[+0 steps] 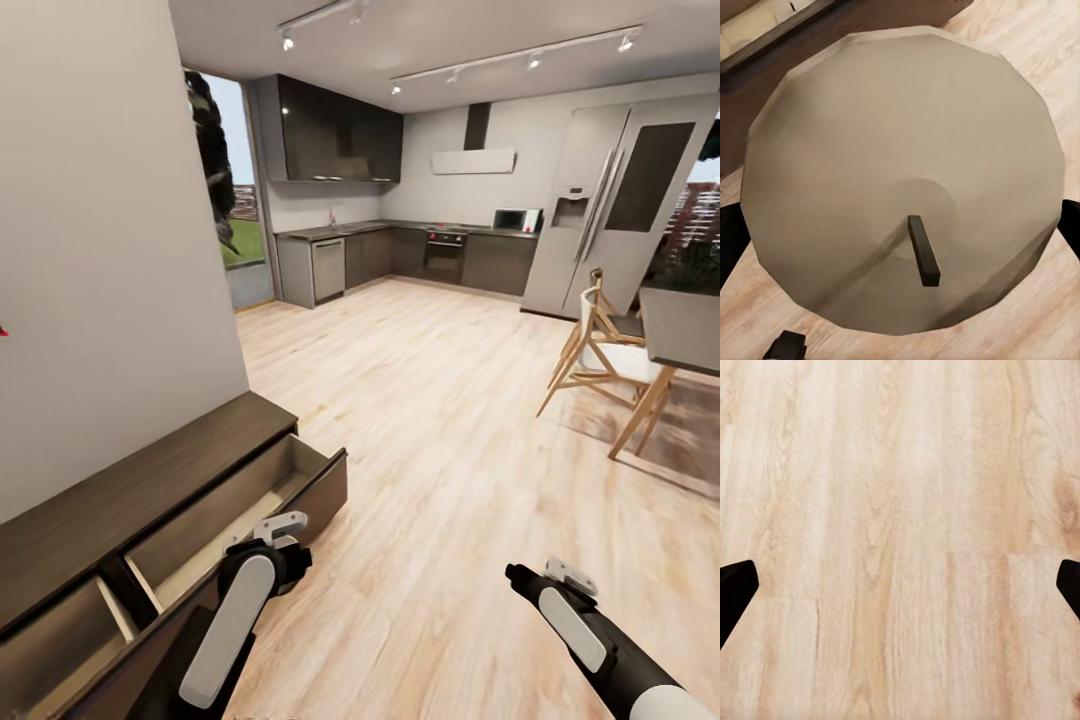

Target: Place each of the two pumpkins and all three candles from the living room inside a cabinet in the living room (use any cabinet), then make sure every cabinet is closed, and position the cauldron so it is next to a table in the living room.

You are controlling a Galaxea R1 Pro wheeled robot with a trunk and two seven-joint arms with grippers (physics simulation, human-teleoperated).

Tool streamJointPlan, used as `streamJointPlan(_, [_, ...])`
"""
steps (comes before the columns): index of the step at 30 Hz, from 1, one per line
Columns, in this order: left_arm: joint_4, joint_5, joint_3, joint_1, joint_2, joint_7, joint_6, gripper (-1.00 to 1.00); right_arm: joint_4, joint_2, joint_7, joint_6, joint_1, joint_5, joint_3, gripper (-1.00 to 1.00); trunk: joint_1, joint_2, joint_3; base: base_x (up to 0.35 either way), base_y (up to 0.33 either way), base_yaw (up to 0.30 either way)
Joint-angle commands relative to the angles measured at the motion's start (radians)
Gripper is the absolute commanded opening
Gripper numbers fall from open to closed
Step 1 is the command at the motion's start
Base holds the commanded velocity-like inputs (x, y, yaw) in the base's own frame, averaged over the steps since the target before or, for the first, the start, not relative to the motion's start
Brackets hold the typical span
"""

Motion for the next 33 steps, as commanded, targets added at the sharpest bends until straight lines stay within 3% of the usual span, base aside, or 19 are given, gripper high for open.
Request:
streamJointPlan(1, [-0.001,0.006,-0.001,-0.001,-0.001,0.01,0.006,-1.0,-0.002,-0.002,-0.008,0.002,0.0,-0.005,0.005,1.0,0.0,-0.001,-0.001,0.004,-0.005,0.274])
streamJointPlan(19, [-0.001,0.006,0.0,-0.003,-0.015,0.011,0.006,-1.0,-0.002,-0.005,-0.008,0.004,0.0,-0.005,0.003,1.0,-0.069,0.125,0.055,0.0,0.0,0.263])
streamJointPlan(33, [-0.001,0.007,-0.002,-0.002,-0.013,0.01,0.006,-1.0,-0.002,-0.006,-0.008,0.004,0.0,-0.005,0.003,1.0,-0.069,0.125,0.055,0.053,-0.06,0.054])
